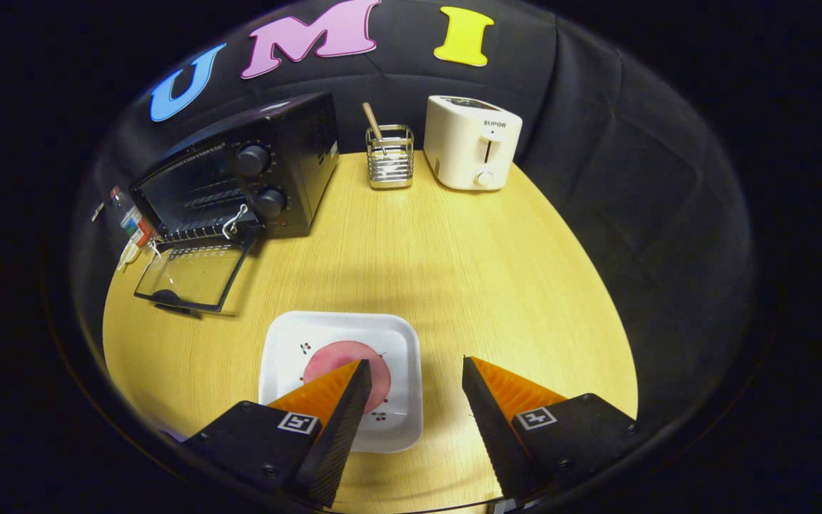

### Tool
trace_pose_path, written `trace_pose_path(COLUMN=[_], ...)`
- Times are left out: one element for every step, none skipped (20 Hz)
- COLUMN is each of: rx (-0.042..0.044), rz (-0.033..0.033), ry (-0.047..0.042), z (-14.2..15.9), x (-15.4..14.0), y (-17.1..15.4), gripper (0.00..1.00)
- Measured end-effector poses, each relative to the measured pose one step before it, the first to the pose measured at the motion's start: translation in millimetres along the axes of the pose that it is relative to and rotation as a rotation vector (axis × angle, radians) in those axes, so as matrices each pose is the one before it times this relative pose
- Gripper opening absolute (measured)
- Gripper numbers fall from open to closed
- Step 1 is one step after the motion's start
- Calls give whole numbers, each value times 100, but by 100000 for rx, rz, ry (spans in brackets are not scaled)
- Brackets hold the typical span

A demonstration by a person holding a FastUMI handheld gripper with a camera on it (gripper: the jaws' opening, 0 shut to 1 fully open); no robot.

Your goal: Open the toaster oven, put the food inside, and close the toaster oven door.

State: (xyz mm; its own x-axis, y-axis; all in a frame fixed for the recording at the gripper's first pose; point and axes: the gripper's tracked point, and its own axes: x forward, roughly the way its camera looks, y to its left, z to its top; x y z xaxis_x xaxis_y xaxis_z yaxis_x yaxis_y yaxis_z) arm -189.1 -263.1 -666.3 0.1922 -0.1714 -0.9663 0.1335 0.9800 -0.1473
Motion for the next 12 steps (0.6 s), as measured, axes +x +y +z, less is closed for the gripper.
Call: trace_pose_path(rx=[-31,-946,-654,-690,4,1081,1349,2528,1996,947,863,683], rz=[1305,814,1407,1621,1996,2267,215,2268,-617,651,688,1242], ry=[2546,3119,3004,3308,2742,1127,640,1624,2006,3010,2168,2156], z=[-532,-672,-674,-694,-419,21,-53,165,-97,-41,-4,5], x=[696,699,648,354,421,-37,274,365,-192,-84,71,115], y=[-71,-124,81,24,209,243,-153,413,-92,37,-78,15], gripper=[83,77,75,69,66,61,61,52,42,33,33,32])
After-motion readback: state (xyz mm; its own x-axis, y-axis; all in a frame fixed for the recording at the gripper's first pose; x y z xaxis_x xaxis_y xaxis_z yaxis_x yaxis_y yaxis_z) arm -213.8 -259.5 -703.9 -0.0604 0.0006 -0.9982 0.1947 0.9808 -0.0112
